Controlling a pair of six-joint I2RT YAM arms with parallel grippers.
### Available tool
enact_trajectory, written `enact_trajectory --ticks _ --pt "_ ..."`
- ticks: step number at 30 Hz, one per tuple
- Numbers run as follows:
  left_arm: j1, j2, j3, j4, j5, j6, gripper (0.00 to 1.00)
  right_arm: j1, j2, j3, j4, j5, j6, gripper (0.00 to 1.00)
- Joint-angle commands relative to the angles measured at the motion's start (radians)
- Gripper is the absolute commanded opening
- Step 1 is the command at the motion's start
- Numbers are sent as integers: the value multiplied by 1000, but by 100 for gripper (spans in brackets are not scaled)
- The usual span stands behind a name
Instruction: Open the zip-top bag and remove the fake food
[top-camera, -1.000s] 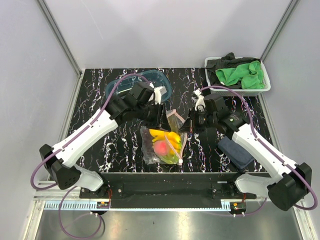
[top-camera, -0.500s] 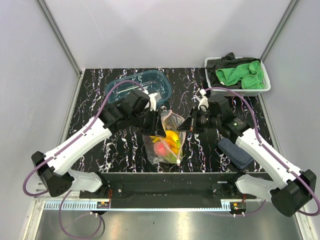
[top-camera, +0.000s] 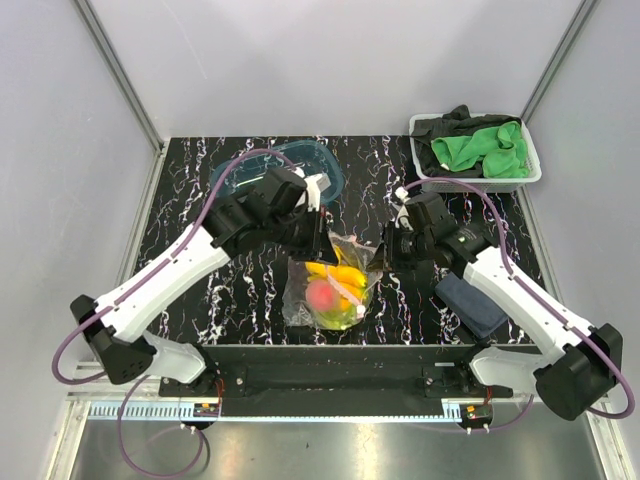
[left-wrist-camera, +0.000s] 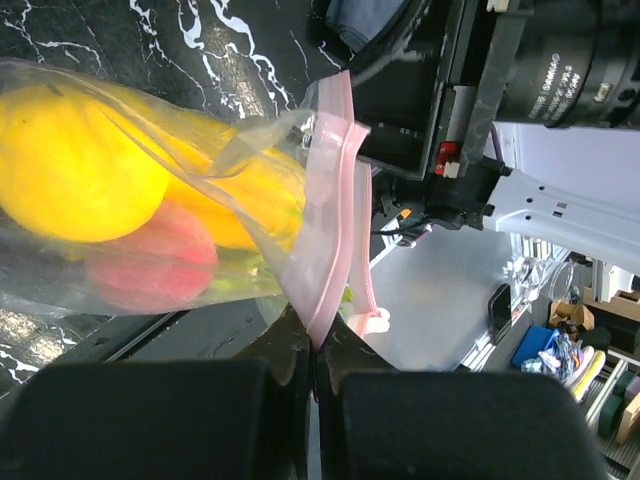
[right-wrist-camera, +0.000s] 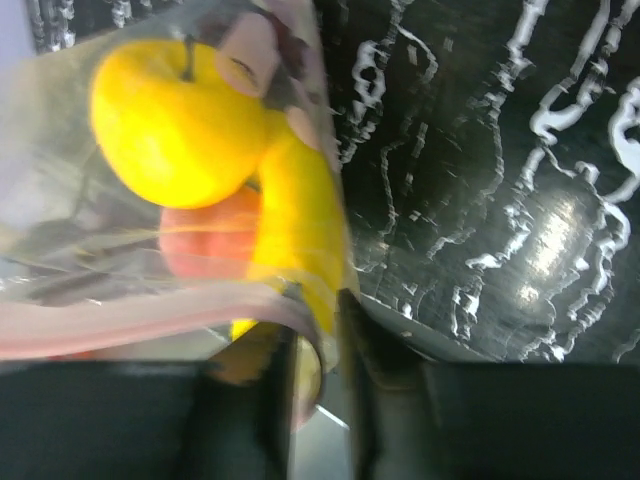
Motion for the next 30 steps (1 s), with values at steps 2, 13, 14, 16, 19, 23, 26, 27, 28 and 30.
enact_trajectory --ticks 2,13,14,16,19,23,26,27,28,30 --pt "-1 55 76 6 34 16 0 3 -21 81 -136 87 -94 51" --pt "-1 164 185 23 56 23 0 5 -131 112 -86 -101 -1 57" --pt "-3 169 199 26 57 22 0 5 -134 103 -63 -115 8 51" --pt "-1 181 204 34 74 14 0 5 -128 83 4 -172 38 35" --pt "-1 192 207 53 100 5 0 5 -101 60 65 -213 65 18" --pt "-3 192 207 57 99 0 0 5 -64 113 37 -177 36 17" --pt "-1 184 199 57 89 -4 0 6 -55 155 -16 -138 5 17" --pt "-3 184 198 58 85 -6 0 5 -47 166 -38 -111 -10 17" --pt "-1 184 199 58 82 -6 0 5 -44 185 -81 -94 -14 20" --pt "-1 183 199 61 73 -1 0 3 -50 210 -139 -22 -41 28"
